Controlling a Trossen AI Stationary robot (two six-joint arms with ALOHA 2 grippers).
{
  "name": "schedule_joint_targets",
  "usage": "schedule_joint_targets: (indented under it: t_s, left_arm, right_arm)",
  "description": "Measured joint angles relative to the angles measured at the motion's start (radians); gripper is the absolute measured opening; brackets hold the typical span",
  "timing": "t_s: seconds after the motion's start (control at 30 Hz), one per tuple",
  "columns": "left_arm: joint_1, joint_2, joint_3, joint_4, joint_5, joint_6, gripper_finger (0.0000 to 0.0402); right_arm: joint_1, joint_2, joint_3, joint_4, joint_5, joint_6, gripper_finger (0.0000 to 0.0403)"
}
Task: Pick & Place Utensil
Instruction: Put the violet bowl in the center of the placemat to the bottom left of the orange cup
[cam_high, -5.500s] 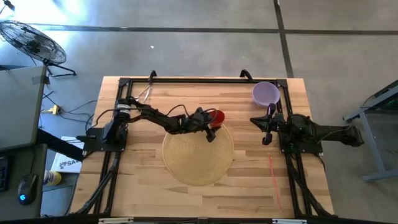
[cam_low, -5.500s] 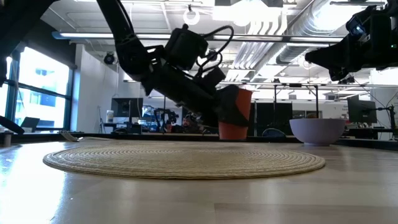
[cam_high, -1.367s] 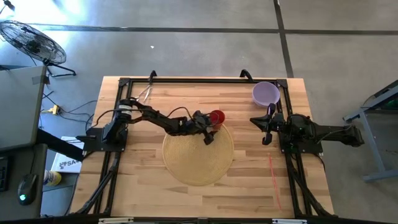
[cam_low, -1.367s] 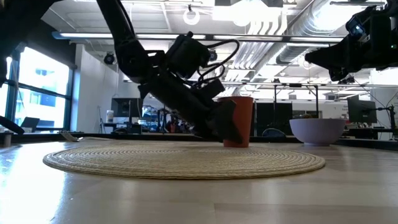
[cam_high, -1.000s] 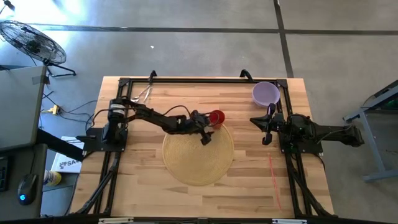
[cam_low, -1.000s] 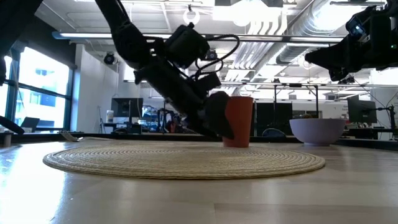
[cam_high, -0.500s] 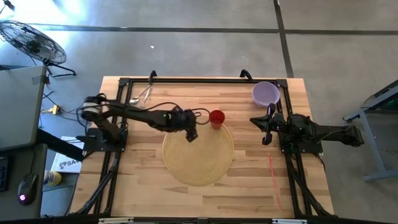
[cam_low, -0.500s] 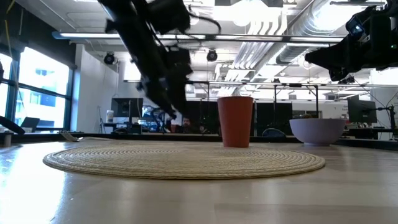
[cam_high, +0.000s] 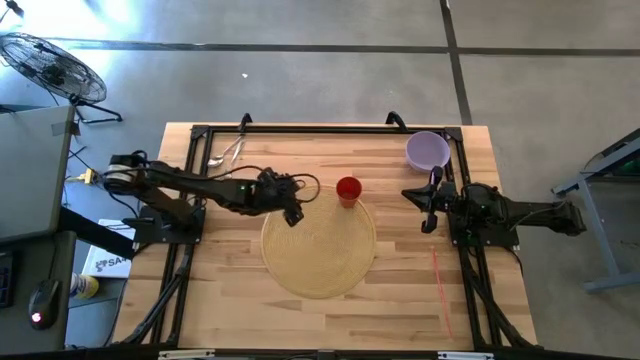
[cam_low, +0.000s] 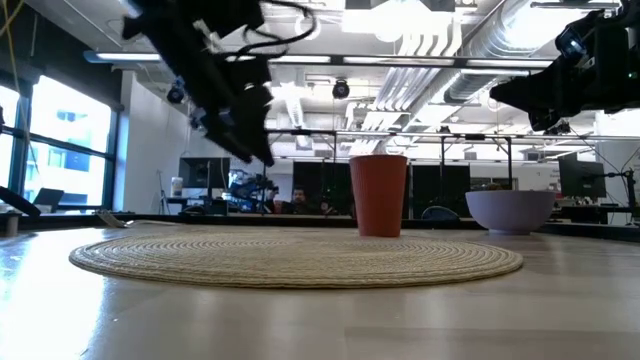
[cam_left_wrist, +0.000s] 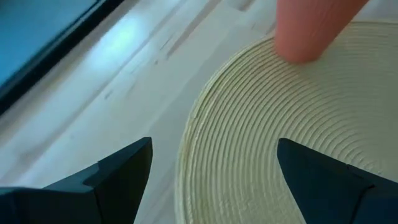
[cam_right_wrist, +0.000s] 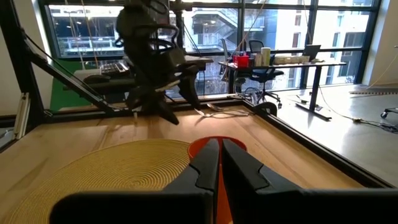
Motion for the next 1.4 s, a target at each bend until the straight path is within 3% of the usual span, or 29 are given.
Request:
schedule_joint_targets:
  t_s: [0.13,0.37,0.63,0.97,1.27,1.4]
  left_arm:
    - [0.037,-0.080,-0.130,0.108,0.069,0.001,0.0339]
    - [0.081,-0.274,-0.297,0.243,0.099,0.040,0.0339]
    - [0.199,-0.493,-0.520,0.544,0.325,0.067,0.0339]
    - [0.202,-0.548,-0.527,0.534,0.403,0.086,0.0340]
    - [0.202,-0.547,-0.527,0.562,0.429,0.114,0.0340]
    - [0.202,-0.547,-0.527,0.604,0.454,0.126,0.0340]
  right_arm:
    - [0.000,0.000,0.000,0.000,0.000,0.000,0.0012]
    - [0.000,0.010,0.000,0.003,0.005,0.000,0.0012]
    - [0.000,0.020,0.000,-0.003,0.016,0.000,0.0012]
    - [0.000,0.020,0.000,0.025,0.015,0.003,0.0012]
    - [0.000,0.020,0.000,0.147,0.018,0.215,0.0012]
    - [0.000,0.025,0.000,0.155,0.114,0.183,0.0012]
